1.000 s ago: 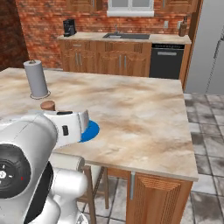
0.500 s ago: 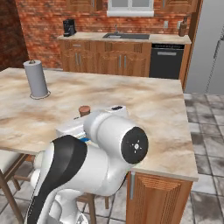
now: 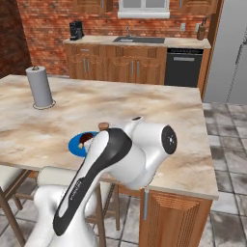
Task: Retrieve the shaker from the cabinet and place it next the steak on a plate on the dining table.
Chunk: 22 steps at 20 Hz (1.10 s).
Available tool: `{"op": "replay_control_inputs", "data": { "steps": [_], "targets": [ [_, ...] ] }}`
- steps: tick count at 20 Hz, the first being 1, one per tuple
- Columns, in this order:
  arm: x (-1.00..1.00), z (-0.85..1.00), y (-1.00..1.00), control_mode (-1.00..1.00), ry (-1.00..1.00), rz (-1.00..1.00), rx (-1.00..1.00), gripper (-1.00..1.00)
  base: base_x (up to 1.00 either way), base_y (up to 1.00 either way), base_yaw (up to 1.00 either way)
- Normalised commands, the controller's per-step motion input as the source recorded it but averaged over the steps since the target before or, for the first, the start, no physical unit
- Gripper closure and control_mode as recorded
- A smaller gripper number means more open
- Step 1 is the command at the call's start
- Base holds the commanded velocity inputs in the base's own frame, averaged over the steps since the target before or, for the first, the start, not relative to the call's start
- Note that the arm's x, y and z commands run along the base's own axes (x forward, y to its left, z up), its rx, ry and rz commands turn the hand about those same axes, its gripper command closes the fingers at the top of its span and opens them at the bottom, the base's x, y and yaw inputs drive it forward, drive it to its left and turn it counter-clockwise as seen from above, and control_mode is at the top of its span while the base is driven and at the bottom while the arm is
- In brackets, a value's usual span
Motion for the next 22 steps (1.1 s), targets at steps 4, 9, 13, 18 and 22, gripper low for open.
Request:
{"op": "replay_control_inputs", "data": {
  "steps": [4, 9, 13, 18, 22],
  "targets": [
    [0.72, -0.38, 0.03, -1.0, 0.21, 0.08, -0.04, 1.0, 0.0, 0.0, 0.0],
    [0.41, -0.37, 0.03, -1.0, -0.01, 0.06, 0.0, 1.0, 0.0, 0.0, 0.0],
    [0.25, -0.35, 0.03, -1.0, -0.07, 0.08, 0.0, 1.0, 0.0, 0.0, 0.0],
    [0.3, -0.37, 0.05, -1.0, -0.05, 0.08, 0.0, 1.0, 0.0, 0.0, 0.0],
    [0.34, -0.26, 0.06, -1.0, -0.01, 0.07, 0.0, 1.0, 0.0, 0.0, 0.0]
  ]
}}
